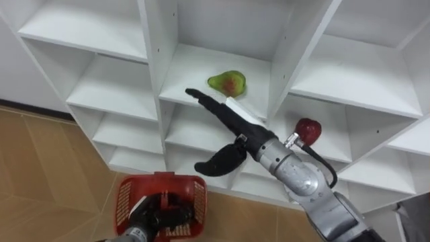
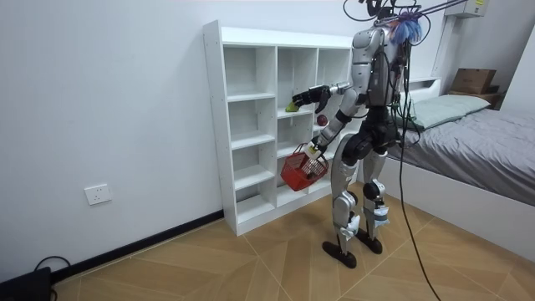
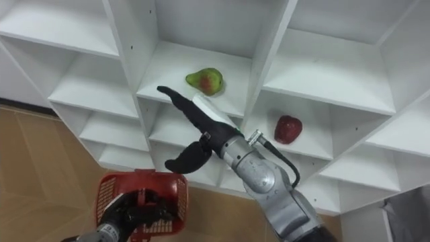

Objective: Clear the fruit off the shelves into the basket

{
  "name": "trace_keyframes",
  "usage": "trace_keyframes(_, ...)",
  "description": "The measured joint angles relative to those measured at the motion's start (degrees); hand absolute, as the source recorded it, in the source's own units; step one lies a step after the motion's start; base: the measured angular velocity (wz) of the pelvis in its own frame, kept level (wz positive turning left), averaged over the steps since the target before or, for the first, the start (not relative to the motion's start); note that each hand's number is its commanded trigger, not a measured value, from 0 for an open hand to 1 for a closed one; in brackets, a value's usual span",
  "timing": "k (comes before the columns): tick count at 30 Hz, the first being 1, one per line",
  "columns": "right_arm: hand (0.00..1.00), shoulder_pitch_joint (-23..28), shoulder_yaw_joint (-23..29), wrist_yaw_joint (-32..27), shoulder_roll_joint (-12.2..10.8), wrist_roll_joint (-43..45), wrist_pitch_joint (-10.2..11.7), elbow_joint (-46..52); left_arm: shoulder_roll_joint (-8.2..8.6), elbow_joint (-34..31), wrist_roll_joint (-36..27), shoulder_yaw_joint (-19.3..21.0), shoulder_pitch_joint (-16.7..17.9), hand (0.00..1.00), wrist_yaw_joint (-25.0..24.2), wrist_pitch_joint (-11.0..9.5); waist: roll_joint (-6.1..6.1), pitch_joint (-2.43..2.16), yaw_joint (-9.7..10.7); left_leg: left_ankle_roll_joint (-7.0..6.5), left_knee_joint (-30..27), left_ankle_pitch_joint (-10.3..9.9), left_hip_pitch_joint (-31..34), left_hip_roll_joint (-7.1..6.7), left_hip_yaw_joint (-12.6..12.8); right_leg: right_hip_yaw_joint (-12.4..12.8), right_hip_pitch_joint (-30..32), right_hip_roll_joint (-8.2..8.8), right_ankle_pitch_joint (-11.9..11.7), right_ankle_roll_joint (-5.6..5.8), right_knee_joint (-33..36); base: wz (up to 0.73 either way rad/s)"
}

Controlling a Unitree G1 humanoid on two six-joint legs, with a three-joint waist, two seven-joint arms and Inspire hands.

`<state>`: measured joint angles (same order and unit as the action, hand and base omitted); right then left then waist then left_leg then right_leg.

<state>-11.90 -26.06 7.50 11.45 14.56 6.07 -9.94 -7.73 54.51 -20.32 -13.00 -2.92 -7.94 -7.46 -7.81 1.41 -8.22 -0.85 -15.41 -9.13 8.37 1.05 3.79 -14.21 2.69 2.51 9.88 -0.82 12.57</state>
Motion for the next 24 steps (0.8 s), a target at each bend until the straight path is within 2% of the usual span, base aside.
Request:
trace_keyframes(3, 0.0, -0.78, 0.29, -2.19, 0.62, 0.01, 0.11, -0.02, -0.14, 0.43, -0.12, 0.09, 0.05, 1.0, 0.0, 0.0, -0.02, 0.01, -0.09, 0.0, -0.02, 0.0, -0.17, -0.11, -0.83, -0.27, -0.42, 0.04, 0.0, 0.01, 0.02, 0.1)
trace_keyframes(6, 0.0, -3.79, 0.51, -5.11, 1.32, 0.02, 0.15, -1.51, -0.52, 0.42, 0.24, 0.12, 0.49, 1.0, -0.03, 0.01, -0.1, 0.07, -0.14, 0.01, 0.02, 0.0, -0.09, -0.12, -1.11, -0.41, -0.54, 0.0, 0.0, 0.01, 0.03, 0.05)
trace_keyframes(8, 0.0, -6.28, 0.57, -7.17, 1.75, -0.26, 0.3, -3.83, -0.8, 0.42, 0.81, -0.16, 0.39, 1.0, -0.01, 0.02, -0.48, 0.27, 0.11, 0.12, -0.09, 0.1, -0.06, -0.73, -2.16, -1.21, -0.86, 0.05, 0.01, 0.0, 0.02, 0.18)
trace_keyframes(10, 0.0, -9.18, 1.08, -9.0, 2.28, -0.19, 0.37, -7.73, -1.19, 0.42, 1.33, -0.18, 0.3, 1.0, 0.02, 0.1, -1.32, 0.54, -0.13, 0.2, -0.41, 0.18, 0.09, -0.78, -2.77, -1.81, -1.17, 0.02, 0.01, 0.0, -0.01, 0.16)
trace_keyframes(14, 0.0, -13.21, 2.77, -11.17, 2.45, -0.34, 0.16, -12.94, -1.63, -0.11, 1.21, 0.04, -0.08, 1.0, 0.01, 1.28, -2.08, 0.57, -1.08, 0.18, -1.32, 0.15, 1.61, -0.73, -2.96, -2.41, -0.21, 0.01, -0.05, -0.11, 0.09, 0.07)
trace_keyframes(16, 0.0, -18.02, 2.81, -13.46, 3.14, -1.09, 0.11, -17.96, -2.33, -0.18, 1.27, -0.02, -1.11, 1.0, 0.0, 2.38, -2.58, 0.68, -1.71, 0.21, -1.81, 0.21, 2.53, -0.62, -3.25, -2.77, 0.44, -0.09, -0.23, -0.34, 0.07, 0.02)
trace_keyframes(21, 0.0, -23.89, 2.72, -16.82, 4.02, -1.02, 0.29, -24.5, -2.88, -0.65, 2.54, -0.09, -1.49, 1.0, 0.02, 2.7, -3.08, 0.64, -2.57, 0.23, -1.71, 0.24, 3.09, -0.81, -3.99, -3.36, 0.68, -0.05, -0.22, -0.32, 0.02, 0.08)
trace_keyframes(24, 0.0, -25.28, 2.52, -16.96, 4.52, -1.13, 0.29, -27.67, -3.22, -0.57, 2.55, -0.18, -1.72, 1.0, -0.04, 2.71, -4.2, 0.74, -3.28, 0.35, -0.96, 0.58, 3.07, -0.84, -4.11, -4.32, 0.78, 0.05, -0.2, -0.31, 0.01, 0.09)
